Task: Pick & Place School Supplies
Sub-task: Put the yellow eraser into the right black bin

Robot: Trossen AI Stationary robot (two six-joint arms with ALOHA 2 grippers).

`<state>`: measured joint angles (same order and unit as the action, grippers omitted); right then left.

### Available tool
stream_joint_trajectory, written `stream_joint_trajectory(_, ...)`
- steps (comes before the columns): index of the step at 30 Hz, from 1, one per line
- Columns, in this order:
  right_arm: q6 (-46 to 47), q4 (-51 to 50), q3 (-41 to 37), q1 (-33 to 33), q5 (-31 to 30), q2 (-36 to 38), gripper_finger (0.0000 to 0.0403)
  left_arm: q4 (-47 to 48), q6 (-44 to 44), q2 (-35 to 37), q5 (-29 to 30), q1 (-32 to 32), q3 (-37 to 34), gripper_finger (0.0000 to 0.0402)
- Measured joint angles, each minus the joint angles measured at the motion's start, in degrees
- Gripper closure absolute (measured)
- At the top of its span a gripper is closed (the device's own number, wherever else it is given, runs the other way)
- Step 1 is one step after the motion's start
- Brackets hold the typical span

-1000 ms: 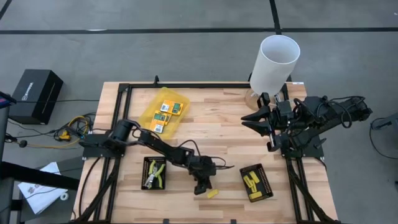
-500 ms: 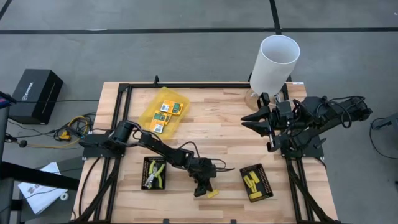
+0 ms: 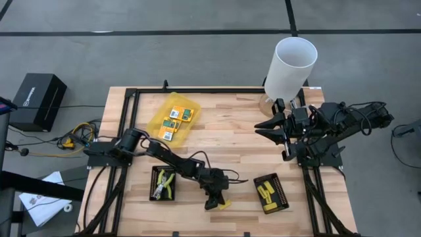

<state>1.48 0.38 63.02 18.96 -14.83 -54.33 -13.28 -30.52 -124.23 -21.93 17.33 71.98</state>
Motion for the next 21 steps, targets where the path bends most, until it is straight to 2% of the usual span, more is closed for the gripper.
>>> stream_joint_trajectory(15,0.02,0.02,0.0,0.0,0.0,0.0,0.0347,0.24,0.25,-0.87,-0.28,0.01,0.17,0.0401)
stream_joint_trajectory(21,0.02,0.02,0.0,0.0,0.0,0.0,0.0347,2.69,0.54,-0.89,1.92,0.1,0.29,0.0401)
